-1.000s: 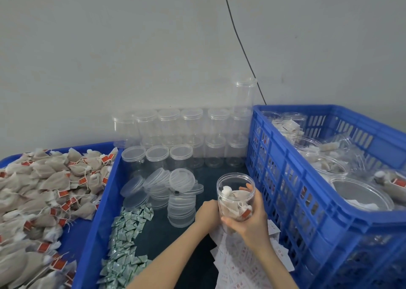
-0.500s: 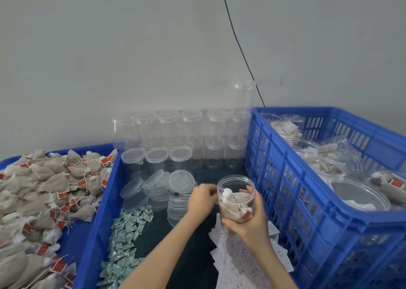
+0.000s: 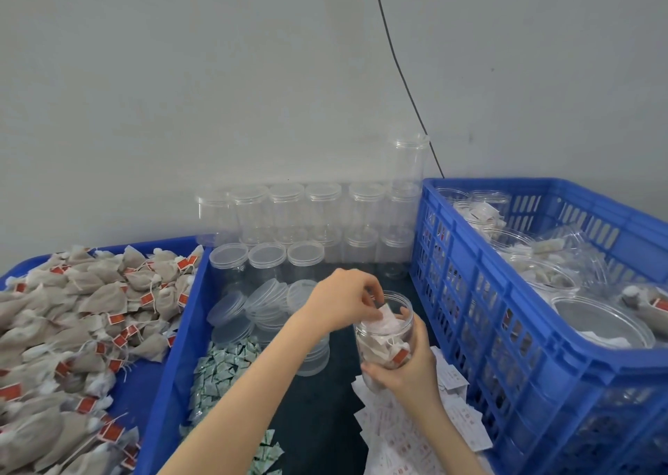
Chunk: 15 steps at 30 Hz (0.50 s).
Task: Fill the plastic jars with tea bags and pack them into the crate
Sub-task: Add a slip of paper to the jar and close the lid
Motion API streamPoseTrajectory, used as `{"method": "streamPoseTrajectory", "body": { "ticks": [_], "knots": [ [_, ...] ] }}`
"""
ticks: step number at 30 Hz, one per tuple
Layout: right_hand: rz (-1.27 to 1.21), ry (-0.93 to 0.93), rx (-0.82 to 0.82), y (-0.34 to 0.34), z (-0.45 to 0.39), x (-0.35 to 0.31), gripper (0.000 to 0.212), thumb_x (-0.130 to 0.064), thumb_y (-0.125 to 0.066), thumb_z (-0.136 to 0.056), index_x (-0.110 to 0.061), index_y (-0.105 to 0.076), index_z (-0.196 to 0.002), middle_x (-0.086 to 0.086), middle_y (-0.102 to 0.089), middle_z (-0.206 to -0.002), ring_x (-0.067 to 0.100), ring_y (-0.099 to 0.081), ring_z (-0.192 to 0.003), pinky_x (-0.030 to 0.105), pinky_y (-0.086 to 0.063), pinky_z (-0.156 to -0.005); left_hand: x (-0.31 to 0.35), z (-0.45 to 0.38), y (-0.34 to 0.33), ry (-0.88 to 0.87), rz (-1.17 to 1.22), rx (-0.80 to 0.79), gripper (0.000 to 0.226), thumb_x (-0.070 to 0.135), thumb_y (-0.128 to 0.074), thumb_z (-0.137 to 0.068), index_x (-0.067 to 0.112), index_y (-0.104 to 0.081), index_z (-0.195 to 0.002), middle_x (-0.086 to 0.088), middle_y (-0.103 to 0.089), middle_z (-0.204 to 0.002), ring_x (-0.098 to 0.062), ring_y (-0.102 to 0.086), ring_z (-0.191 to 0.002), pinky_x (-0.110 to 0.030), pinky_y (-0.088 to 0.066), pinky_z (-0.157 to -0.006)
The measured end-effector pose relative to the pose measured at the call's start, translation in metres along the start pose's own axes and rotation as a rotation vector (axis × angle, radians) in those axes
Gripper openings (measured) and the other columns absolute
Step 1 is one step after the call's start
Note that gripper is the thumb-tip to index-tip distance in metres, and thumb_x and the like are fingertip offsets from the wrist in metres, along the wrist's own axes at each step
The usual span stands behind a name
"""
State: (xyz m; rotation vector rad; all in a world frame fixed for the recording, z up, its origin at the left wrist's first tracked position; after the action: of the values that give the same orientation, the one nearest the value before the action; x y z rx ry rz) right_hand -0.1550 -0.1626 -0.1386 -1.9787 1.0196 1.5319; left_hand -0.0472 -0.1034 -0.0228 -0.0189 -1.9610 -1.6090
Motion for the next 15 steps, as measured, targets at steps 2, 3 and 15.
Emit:
{"method": "streamPoseTrajectory", "body": {
  "ticks": [2, 3, 15],
  "knots": [
    [0.017, -0.002, -0.009, -0.002, 0.001, -0.001, 0.101, -0.032, -0.087, -0.042, -0.036, -0.044, -0.133, -0.028, -0.064, -0.111, -0.001, -0.065, -0.099, 0.016, -0.052, -0.078, 0.010, 0.000, -0.002, -0.082, -0.316, 0.042, 0.018, 0.022, -0.063, -0.084, 0.030, -0.065, -0.100, 0.011, -0.069, -0.098, -0.013, -0.060, -0.095, -0.029, -0.047, -0.073],
    [0.020, -0.005, -0.013, -0.003, 0.001, -0.001, 0.101, -0.032, -0.088, -0.042, -0.036, -0.043, -0.133, -0.028, -0.064, -0.112, -0.001, -0.066, -0.099, 0.018, -0.052, -0.079, 0.014, 0.000, -0.003, -0.116, -0.375, 0.064, 0.020, 0.022, -0.063, -0.085, 0.030, -0.065, -0.102, 0.011, -0.069, -0.100, -0.014, -0.057, -0.098, -0.028, -0.043, -0.070],
    [-0.050, -0.025, 0.057, 0.009, -0.010, -0.007, 0.092, -0.027, -0.091, -0.047, -0.041, -0.045, -0.125, -0.013, -0.066, -0.115, -0.001, -0.066, -0.102, 0.013, -0.052, -0.077, -0.015, 0.017, -0.047, -0.065, 0.672, -0.193, 0.092, 0.038, -0.077, -0.077, 0.045, -0.014, -0.145, 0.013, -0.039, -0.140, -0.005, -0.048, -0.125, -0.030, -0.044, -0.104]
  ]
}}
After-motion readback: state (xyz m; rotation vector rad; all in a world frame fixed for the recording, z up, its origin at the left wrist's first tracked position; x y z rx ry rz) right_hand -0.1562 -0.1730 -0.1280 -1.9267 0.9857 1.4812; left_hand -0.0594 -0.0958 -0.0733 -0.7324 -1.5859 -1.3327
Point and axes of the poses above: each hand's wrist, its own z-axis away from the middle knuckle, its own y-axis out of the back of the hand, x = y × z, the point moved 8 cm from there along -z, towards the middle knuckle
